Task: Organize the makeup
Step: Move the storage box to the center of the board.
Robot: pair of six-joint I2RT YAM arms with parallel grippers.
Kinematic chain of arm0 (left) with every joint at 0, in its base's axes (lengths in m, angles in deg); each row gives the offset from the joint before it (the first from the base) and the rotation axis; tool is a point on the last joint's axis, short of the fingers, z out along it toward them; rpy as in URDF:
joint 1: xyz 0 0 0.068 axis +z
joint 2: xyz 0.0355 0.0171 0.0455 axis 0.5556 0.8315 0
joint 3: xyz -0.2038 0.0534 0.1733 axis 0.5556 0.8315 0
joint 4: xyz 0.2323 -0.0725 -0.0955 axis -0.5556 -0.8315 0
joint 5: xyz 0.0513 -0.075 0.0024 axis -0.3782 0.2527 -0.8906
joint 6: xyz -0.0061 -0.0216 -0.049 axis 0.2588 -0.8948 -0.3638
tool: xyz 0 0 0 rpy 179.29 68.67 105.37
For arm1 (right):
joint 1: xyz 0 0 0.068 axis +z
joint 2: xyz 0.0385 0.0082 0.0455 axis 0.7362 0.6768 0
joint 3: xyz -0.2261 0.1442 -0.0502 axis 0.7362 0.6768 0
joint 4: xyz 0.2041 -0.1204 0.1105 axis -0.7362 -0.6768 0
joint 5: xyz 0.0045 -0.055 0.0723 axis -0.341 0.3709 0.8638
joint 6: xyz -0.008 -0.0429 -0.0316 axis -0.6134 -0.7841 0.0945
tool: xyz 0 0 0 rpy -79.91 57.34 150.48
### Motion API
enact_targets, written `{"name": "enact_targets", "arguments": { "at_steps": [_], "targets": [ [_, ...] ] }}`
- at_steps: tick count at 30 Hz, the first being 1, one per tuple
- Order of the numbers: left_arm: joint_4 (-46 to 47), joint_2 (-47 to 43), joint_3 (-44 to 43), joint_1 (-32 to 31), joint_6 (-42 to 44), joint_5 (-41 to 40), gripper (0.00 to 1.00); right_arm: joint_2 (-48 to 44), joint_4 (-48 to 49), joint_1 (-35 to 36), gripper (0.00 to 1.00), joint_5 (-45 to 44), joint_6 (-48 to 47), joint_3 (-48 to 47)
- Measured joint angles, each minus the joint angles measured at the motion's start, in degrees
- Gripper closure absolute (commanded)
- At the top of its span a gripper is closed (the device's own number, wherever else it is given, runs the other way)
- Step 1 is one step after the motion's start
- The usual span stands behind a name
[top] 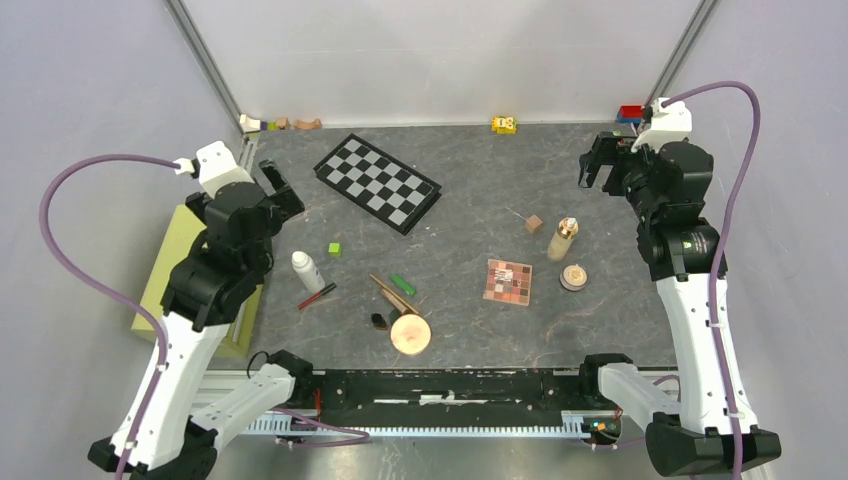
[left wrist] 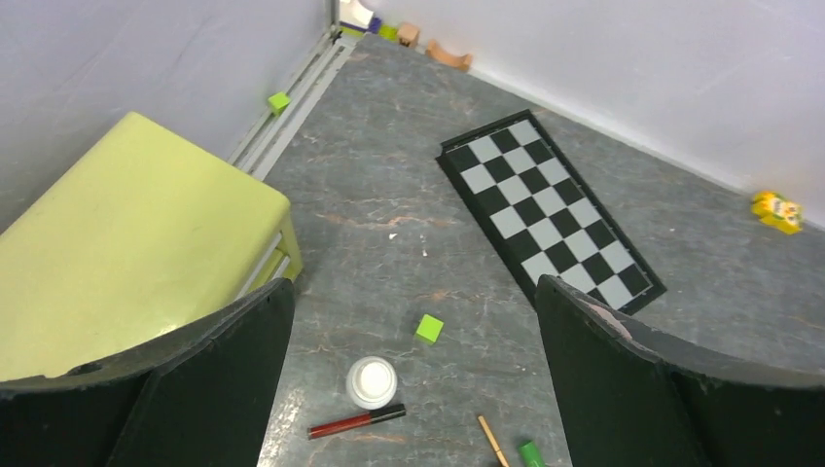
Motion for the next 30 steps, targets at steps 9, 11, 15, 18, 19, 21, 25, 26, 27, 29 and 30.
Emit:
{"name": "enact_targets", "arguments": {
  "at_steps": [9, 11, 15, 18, 19, 21, 25, 26, 27, 29, 30],
  "targets": [
    [-1.8, 1.1, -0.2, 0.0, -0.4, -3.0, 0.00, 0.0, 0.0, 0.0, 0.03, -0.9, 0.0, 0.0],
    [-1.8, 1.1, -0.2, 0.0, -0.4, -3.3, 0.00, 0.0, 0.0, 0.0, 0.03, -1.0, 0.0, 0.0],
    [-1.9, 1.2, -0.2, 0.0, -0.4, -3.7, 0.00, 0.0, 0.0, 0.0, 0.03, -0.8, 0.0, 0.3],
    [-2.3, 1.2, -0.2, 0.0, -0.9, -4.2, 0.00, 0.0, 0.0, 0.0, 0.03, -0.3, 0.1, 0.6],
    [-2.8, 1.2, -0.2, 0.0, -1.9, -5.1, 0.00, 0.2, 0.0, 0.0, 0.03, -0.1, 0.1, 0.7],
    [-4.8, 1.4, -0.6, 0.0, -3.8, -6.4, 0.00, 0.4, 0.0, 0.0, 0.03, 0.4, 0.3, 0.7],
    [-12.6, 2.4, -2.9, 0.0, -11.4, -9.6, 0.00, 1.2, 0.0, 0.0, 0.03, 3.1, 1.1, 0.7],
    [-15.3, 2.5, -3.4, 0.0, -14.4, -10.1, 0.00, 1.4, 0.1, 0.0, 0.03, 4.0, 1.4, 0.7],
    [-17.4, 2.5, -3.5, 0.0, -16.9, -10.5, 0.00, 1.6, 0.2, 0.0, 0.03, 4.7, 1.6, 0.8],
    [-23.3, 2.2, -3.3, 0.0, -22.6, -11.1, 0.00, 2.0, 0.3, 0.0, 0.03, 5.7, 2.2, 1.0],
    [-26.1, 2.1, -3.1, 0.0, -25.4, -11.3, 0.00, 2.3, 0.4, 0.0, 0.03, 6.3, 2.5, 1.1]
  ]
}}
